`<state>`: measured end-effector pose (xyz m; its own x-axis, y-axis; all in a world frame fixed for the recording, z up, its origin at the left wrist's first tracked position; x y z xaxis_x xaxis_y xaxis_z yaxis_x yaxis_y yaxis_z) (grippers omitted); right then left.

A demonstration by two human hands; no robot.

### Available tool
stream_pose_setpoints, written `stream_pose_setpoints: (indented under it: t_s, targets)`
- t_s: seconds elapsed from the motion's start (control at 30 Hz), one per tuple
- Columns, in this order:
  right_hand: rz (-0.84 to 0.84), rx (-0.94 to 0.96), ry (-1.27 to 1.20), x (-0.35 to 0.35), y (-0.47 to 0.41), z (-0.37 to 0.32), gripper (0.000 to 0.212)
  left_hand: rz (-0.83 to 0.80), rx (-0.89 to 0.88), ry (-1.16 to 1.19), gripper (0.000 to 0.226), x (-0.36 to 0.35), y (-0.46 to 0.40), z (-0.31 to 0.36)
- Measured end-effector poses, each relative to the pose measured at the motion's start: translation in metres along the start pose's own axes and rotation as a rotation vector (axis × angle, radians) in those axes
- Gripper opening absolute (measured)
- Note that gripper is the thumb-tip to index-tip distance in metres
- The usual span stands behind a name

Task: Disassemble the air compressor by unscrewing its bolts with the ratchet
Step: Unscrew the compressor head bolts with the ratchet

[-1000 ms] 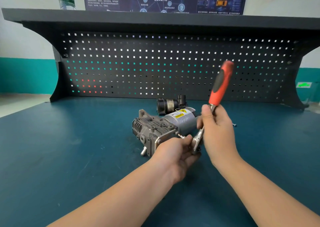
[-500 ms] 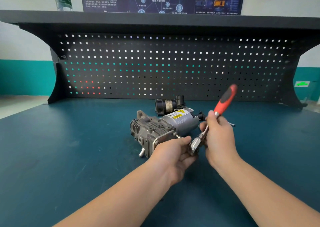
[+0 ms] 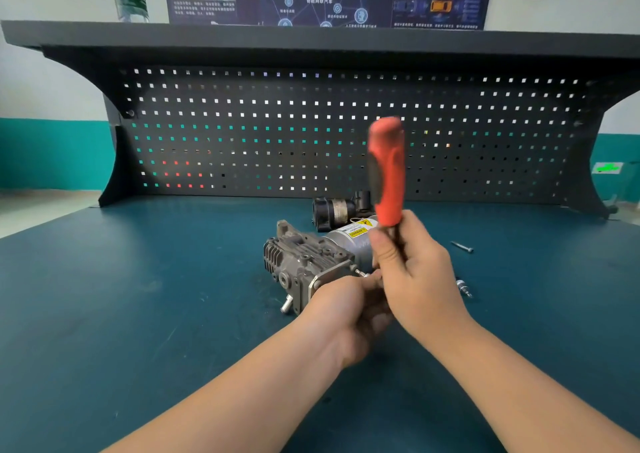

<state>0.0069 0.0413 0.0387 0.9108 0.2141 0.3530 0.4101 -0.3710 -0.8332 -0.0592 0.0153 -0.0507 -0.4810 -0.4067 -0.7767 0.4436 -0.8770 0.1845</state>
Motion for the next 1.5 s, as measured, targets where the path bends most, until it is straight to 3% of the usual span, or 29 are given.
stream_pose_setpoints:
  t_s: [0.17, 0.3, 0.37, 0.47, 0.6, 0.8, 0.87, 0.93, 1.0, 1.13, 1.33, 1.5]
  targets:
    - [0.149, -0.555, -0.214, 0.004, 0.000, 0.060, 0.028, 0.111, -0.014, -0.008, 0.009, 0.006, 0.001, 0.001]
    - [0.177, -1.106, -0.611, -0.016, 0.029, 0.099, 0.026, 0.139, -0.012, -0.018, 0.013, 0.009, 0.000, 0.001]
    - [0.180, -1.244, -0.762, -0.026, 0.040, 0.101, 0.027, 0.152, -0.008, -0.024, 0.009, 0.009, 0.001, 0.001]
    - [0.157, -1.271, -0.796, -0.031, 0.043, 0.101, 0.028, 0.155, -0.011, -0.030, 0.008, 0.010, 0.001, 0.000]
    - [0.169, -1.018, -0.581, -0.016, 0.025, 0.095, 0.027, 0.166, -0.024, -0.055, 0.010, 0.010, 0.002, 0.002]
    - [0.090, -0.237, -0.141, 0.007, -0.003, 0.028, 0.023, 0.133, -0.029, -0.052, 0.008, 0.007, 0.005, 0.002]
    - [0.005, 0.064, 0.020, 0.004, -0.003, -0.004, 0.015, 0.105, -0.019, -0.045, 0.015, 0.002, 0.008, 0.000]
    - [-0.039, 0.338, 0.184, -0.003, 0.003, -0.030, 0.023, 0.047, -0.036, 0.067, 0.028, -0.003, 0.011, 0.002]
    - [-0.042, 0.432, 0.235, -0.006, 0.007, -0.037, 0.028, 0.020, -0.036, 0.066, 0.032, -0.005, 0.012, 0.004]
    - [-0.006, 0.141, 0.045, -0.001, 0.000, -0.010, 0.013, 0.059, 0.007, -0.020, 0.026, 0.002, 0.007, 0.004]
    - [0.164, -0.437, -0.137, 0.005, 0.000, 0.051, 0.028, 0.147, -0.022, -0.052, 0.018, 0.008, 0.004, 0.002]
    - [0.167, -1.081, -0.523, -0.020, 0.027, 0.109, 0.028, 0.166, -0.013, -0.060, 0.010, 0.009, 0.003, 0.000]
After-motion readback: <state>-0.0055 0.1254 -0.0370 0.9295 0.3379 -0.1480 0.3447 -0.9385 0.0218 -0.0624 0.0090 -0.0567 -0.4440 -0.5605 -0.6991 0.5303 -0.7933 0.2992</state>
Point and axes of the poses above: each hand's wrist, its own y-axis away from the middle knuckle, its own x-axis out of the back of the hand, z = x × y, the point moved 8 cm from there along -y, towards the middle knuckle, and after that the axes turned 13 degrees about y, right-handed, at the moved point
